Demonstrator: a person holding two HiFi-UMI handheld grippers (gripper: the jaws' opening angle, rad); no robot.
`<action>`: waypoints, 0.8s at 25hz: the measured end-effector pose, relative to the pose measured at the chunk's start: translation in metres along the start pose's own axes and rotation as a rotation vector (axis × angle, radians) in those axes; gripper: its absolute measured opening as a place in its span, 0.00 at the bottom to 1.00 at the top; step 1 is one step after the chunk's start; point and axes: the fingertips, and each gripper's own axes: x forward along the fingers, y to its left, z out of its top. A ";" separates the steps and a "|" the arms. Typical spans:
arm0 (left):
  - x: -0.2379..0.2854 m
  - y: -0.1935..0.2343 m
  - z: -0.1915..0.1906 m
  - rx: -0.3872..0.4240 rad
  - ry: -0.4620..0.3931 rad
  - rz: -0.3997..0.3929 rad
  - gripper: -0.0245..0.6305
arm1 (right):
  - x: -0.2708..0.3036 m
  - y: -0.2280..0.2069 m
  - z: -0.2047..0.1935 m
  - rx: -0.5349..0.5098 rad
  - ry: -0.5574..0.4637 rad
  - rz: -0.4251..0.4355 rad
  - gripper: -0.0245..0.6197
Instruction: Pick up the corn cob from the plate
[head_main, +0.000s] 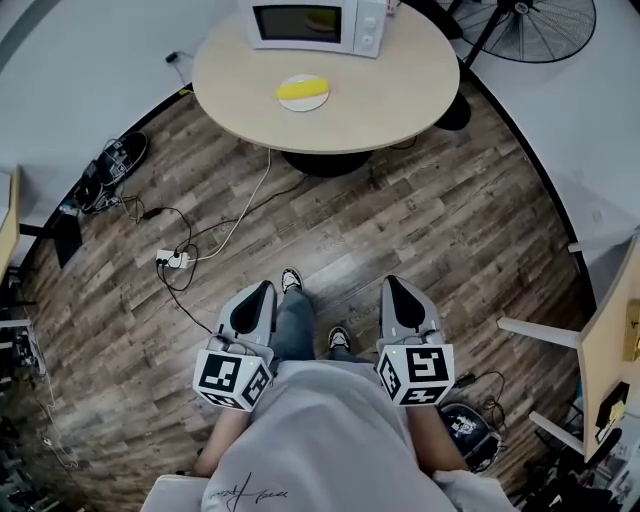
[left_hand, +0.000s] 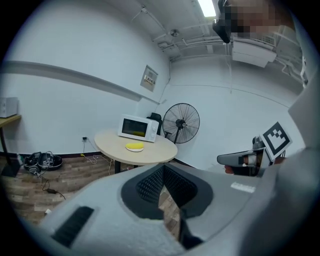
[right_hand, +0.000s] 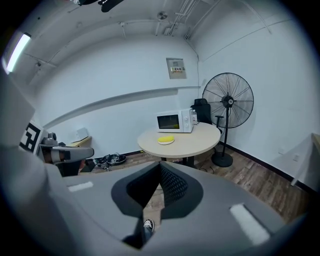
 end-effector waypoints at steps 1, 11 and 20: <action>0.006 0.008 0.006 0.001 0.002 -0.007 0.03 | 0.010 0.004 0.006 0.000 0.002 0.003 0.05; 0.055 0.088 0.063 -0.007 0.008 -0.043 0.03 | 0.093 0.032 0.066 0.052 -0.009 -0.027 0.05; 0.092 0.146 0.103 0.012 0.020 -0.119 0.03 | 0.161 0.070 0.115 0.067 -0.047 -0.030 0.05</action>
